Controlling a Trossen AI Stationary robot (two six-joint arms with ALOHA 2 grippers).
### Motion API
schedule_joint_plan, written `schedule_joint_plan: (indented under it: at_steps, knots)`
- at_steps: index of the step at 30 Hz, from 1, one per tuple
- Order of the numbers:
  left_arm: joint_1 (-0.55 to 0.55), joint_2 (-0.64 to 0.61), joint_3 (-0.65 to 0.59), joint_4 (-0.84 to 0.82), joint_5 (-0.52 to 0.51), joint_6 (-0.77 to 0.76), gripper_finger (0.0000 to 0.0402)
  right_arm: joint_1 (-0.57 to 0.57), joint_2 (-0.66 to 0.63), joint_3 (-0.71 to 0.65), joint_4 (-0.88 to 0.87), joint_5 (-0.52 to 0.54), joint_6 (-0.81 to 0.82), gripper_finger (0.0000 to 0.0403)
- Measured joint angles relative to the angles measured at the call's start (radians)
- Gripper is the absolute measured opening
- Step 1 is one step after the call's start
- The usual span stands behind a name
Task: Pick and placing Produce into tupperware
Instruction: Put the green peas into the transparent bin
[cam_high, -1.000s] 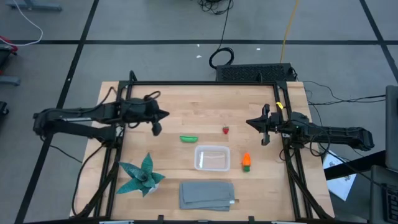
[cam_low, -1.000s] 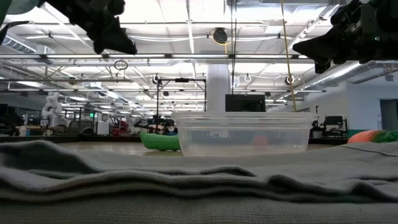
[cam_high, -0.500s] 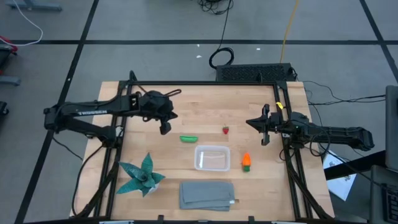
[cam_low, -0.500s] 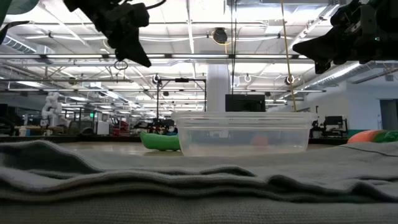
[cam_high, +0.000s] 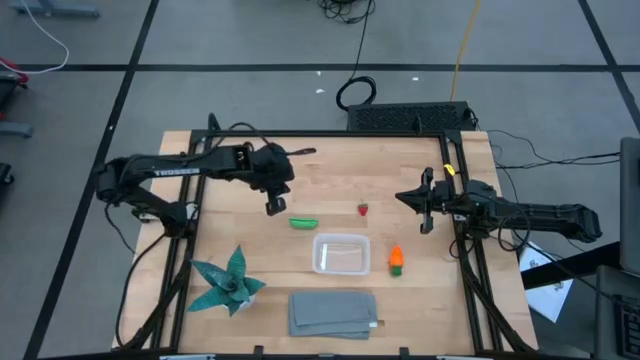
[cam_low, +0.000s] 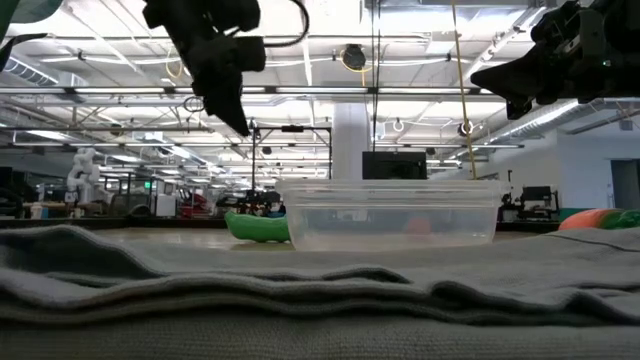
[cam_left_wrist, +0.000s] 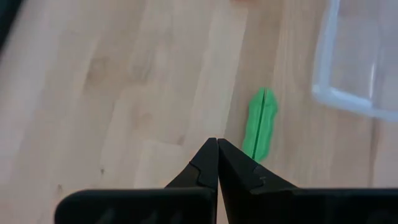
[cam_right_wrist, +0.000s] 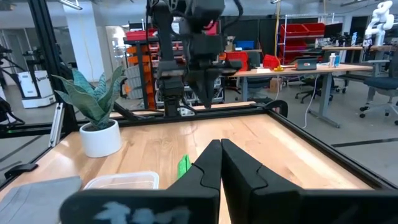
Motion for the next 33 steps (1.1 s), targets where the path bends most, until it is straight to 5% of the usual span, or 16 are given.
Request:
schedule_joint_plan:
  at_steps: [18, 33]
  knots:
    - [-0.009, 0.091, 0.014, 0.004, 0.067, 0.064, 0.0008, 0.000, 0.015, 0.000, 0.006, 0.000, -0.003, 0.0000]
    - [-0.081, 0.293, 0.192, -0.097, 0.094, 0.119, 0.0007, 0.000, 0.036, 0.000, 0.019, 0.001, -0.001, 0.0000]
